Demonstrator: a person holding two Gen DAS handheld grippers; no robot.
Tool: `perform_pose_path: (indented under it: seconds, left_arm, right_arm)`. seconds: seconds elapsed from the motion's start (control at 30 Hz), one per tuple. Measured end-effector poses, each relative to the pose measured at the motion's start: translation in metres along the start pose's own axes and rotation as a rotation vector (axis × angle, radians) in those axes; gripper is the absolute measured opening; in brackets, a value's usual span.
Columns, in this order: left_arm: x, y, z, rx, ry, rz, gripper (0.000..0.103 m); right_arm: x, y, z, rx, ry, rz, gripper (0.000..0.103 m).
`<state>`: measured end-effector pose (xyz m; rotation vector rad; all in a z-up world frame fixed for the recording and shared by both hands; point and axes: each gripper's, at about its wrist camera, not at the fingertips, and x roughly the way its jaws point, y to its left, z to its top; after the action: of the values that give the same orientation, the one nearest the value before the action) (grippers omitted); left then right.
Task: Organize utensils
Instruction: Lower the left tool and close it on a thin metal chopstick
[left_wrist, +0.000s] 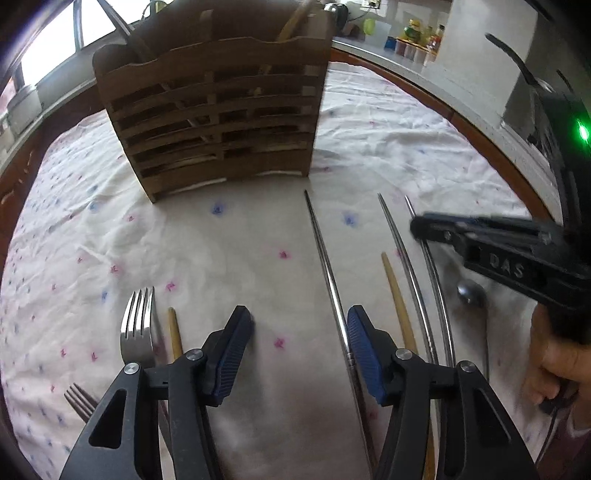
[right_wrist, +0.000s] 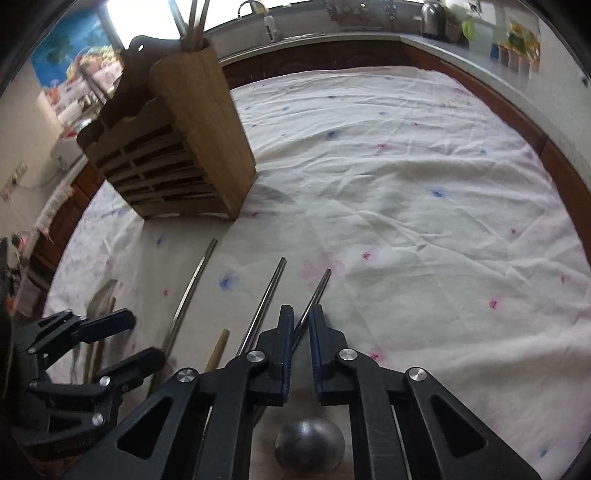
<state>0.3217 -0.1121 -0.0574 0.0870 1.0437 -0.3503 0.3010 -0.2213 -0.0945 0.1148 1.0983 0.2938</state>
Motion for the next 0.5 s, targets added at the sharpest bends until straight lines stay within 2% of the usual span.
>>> perform_pose_path:
  seconds: [0.2,0.3,0.37,0.43,0.5]
  left_arm:
    - [0.013,0.0,0.031,0.001,0.014,-0.009,0.054]
    - [0.03,-0.002,0.045,0.015,0.046,-0.012,0.041]
    - [0.038,-0.006,0.052,0.05,0.041,0.012,0.04]
    - [0.041,-0.008,0.053,0.078,0.045,0.029,0.032]
    - [0.042,-0.006,0.051,0.094,0.046,0.021,0.032]
  right_arm:
    - [0.006,-0.006,0.011,0.025,-0.005,0.011,0.007]
    - [0.007,-0.009,0.013,0.01,0.002,0.03,0.007]
    - [0.006,-0.009,0.012,-0.032,0.007,0.023,0.006]
    - [0.004,-0.01,0.011,-0.054,0.015,0.015,0.006]
    - [0.004,-0.014,0.012,-0.031,0.027,0.034,0.006]
